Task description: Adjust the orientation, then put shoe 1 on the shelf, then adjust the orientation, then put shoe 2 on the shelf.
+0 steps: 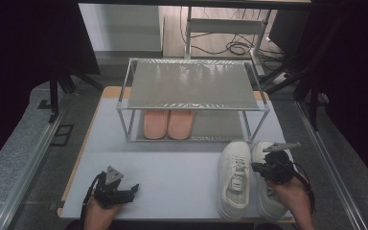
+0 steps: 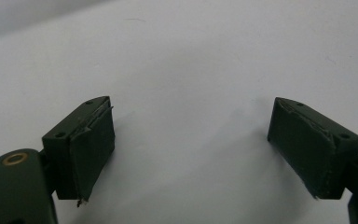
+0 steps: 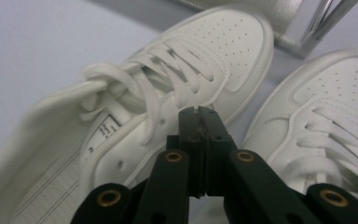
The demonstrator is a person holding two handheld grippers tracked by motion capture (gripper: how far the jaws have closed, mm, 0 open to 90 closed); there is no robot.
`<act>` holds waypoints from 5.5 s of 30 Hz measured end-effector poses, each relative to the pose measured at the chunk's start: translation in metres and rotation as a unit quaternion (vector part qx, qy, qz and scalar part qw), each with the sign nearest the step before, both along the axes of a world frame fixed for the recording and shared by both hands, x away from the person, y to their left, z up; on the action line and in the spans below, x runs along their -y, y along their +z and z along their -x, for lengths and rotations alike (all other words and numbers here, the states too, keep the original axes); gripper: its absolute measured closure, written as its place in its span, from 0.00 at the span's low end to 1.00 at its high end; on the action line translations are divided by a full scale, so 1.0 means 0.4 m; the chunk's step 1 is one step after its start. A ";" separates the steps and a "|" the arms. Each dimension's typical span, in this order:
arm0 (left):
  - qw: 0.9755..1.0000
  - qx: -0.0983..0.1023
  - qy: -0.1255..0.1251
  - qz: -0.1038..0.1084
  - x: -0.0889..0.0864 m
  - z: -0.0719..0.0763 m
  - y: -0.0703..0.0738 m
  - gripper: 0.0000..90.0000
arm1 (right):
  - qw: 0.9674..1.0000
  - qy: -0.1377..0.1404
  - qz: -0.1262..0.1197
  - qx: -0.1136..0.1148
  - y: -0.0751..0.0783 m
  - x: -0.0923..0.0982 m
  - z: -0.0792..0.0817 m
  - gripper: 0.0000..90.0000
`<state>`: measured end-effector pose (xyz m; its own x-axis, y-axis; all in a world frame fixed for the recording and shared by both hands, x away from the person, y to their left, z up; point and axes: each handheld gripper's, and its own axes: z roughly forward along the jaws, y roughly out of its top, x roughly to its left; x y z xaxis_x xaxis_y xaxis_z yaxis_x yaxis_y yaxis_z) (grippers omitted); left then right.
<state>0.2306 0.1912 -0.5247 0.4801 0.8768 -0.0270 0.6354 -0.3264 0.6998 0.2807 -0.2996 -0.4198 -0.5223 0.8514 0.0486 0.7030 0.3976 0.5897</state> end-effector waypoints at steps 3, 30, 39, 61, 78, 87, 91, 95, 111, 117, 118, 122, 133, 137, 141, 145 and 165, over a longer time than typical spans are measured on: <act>1.000 0.000 0.000 0.000 0.000 0.000 0.000 0.16 | 1.000 0.000 0.004 -0.014 -0.007 -0.005 -0.020 1.00; 1.000 -0.001 0.000 0.000 0.000 -0.001 0.000 0.16 | 0.998 0.018 0.055 -0.039 -0.010 -0.061 -0.052 1.00; 1.000 -0.001 0.000 0.000 0.000 -0.001 0.000 0.16 | 0.997 0.045 0.039 -0.044 -0.013 -0.101 -0.062 1.00; 1.000 -0.001 0.000 0.000 0.000 0.000 0.000 0.16 | 0.994 0.041 0.087 -0.056 -0.035 -0.185 -0.111 1.00; 1.000 -0.001 0.000 0.000 0.000 -0.001 0.000 0.16 | 0.992 0.082 0.043 -0.083 -0.058 -0.238 -0.142 1.00; 1.000 -0.001 0.000 0.000 0.000 -0.001 0.000 0.16 | 0.987 0.133 0.019 -0.093 -0.063 -0.313 -0.174 1.00; 1.000 -0.001 0.000 0.000 0.000 -0.001 0.000 0.16 | 0.984 0.154 0.015 -0.092 -0.060 -0.354 -0.188 1.00; 1.000 -0.001 0.000 0.000 0.000 -0.001 0.000 0.16 | 0.980 0.176 0.020 -0.091 -0.056 -0.394 -0.198 1.00; 1.000 -0.001 0.000 0.000 0.000 0.000 0.000 0.16 | 0.970 0.227 0.025 -0.078 -0.041 -0.487 -0.204 0.96; 1.000 -0.001 0.000 0.000 0.000 0.000 0.000 0.16 | 0.975 0.212 0.022 -0.066 -0.016 -0.422 -0.194 0.87; 1.000 -0.001 0.000 0.000 0.000 0.000 0.000 0.16 | 0.975 0.211 0.019 -0.062 -0.011 -0.411 -0.190 0.86; 1.000 0.000 0.000 0.000 0.000 0.000 0.000 0.16 | 0.976 0.208 0.022 -0.055 0.007 -0.375 -0.172 0.81; 1.000 0.001 -0.001 -0.001 0.000 0.000 0.000 0.16 | 0.978 0.202 0.010 -0.050 0.030 -0.305 -0.123 0.78; 1.000 0.002 0.002 0.001 0.001 0.000 -0.001 0.16 | 0.977 0.207 0.011 -0.050 0.034 -0.280 -0.095 0.77; 1.000 0.002 0.002 0.001 0.001 0.000 -0.001 0.16 | 0.975 0.215 0.009 -0.050 0.039 -0.267 -0.070 0.77; 1.000 0.002 0.002 0.002 0.001 0.000 -0.001 0.16 | 0.973 0.224 0.009 -0.059 0.032 -0.269 -0.054 0.74; 1.000 0.001 0.000 0.000 0.000 0.001 0.000 0.16 | 0.962 0.256 0.031 -0.093 -0.052 -0.306 -0.079 0.78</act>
<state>0.2304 0.1911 -0.5248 0.4794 0.8772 -0.0256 0.6348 -0.3264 0.7004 0.3125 -0.1774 -0.4407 -0.8605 0.4901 0.1390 0.4974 0.7493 0.4371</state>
